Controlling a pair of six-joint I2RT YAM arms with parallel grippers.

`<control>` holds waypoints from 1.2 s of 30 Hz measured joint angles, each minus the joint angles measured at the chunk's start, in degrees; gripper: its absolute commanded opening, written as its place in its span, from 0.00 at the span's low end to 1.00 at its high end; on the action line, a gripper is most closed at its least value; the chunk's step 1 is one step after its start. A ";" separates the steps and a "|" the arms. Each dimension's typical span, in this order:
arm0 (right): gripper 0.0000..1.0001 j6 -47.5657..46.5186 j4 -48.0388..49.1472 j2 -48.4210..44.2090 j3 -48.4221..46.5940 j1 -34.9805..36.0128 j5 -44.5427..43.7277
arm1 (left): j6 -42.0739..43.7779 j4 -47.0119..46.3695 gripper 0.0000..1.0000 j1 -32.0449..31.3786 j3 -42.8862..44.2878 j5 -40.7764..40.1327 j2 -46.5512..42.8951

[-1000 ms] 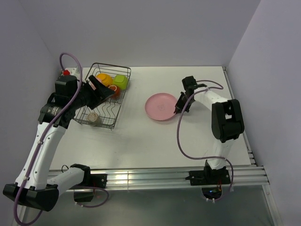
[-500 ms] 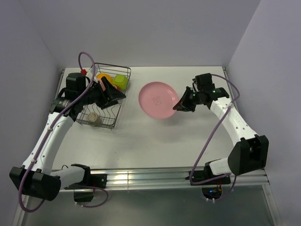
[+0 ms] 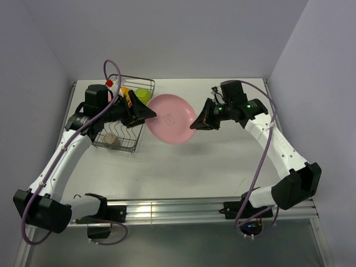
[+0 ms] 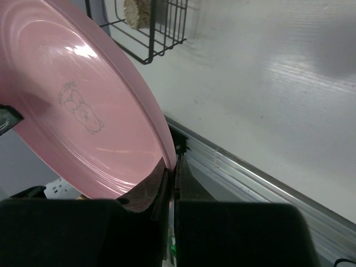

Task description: Load the mixed dishes into the dish rack

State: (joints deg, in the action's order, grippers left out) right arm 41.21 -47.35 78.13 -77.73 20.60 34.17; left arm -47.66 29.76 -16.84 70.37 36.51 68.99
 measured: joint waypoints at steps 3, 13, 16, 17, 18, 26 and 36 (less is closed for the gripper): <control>0.00 0.90 0.22 0.20 -1.07 1.75 0.79 | -0.07 -0.26 0.63 -0.63 0.02 0.37 0.28; 0.57 0.94 0.50 1.97 -3.93 3.56 1.66 | 0.98 1.42 0.00 -0.68 -0.26 -1.79 1.36; 0.76 -1.05 -1.66 2.67 -5.79 3.74 -1.07 | 2.36 4.48 0.00 -1.11 1.95 -4.55 1.22; 0.77 -1.73 -2.58 2.89 -6.21 3.74 -2.43 | 3.30 6.05 0.00 -1.25 3.52 -6.32 1.22; 0.78 -2.21 -3.52 3.15 -6.64 3.74 -3.65 | 4.37 8.26 0.00 -1.31 5.57 -8.41 1.22; 0.77 -3.32 -2.93 4.04 -8.11 5.09 -4.31 | 9.14 18.47 0.00 -4.09 14.01 -24.65 -3.85; 0.79 -6.75 -9.35 3.43 -5.40 -0.07 -9.20 | 18.56 25.62 0.00 -1.14 18.60 -56.06 -11.67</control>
State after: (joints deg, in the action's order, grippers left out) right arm 34.46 -56.71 81.56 -83.13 20.53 24.97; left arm -29.10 55.37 -17.98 88.97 -19.55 57.32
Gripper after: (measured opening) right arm 0.784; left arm 0.211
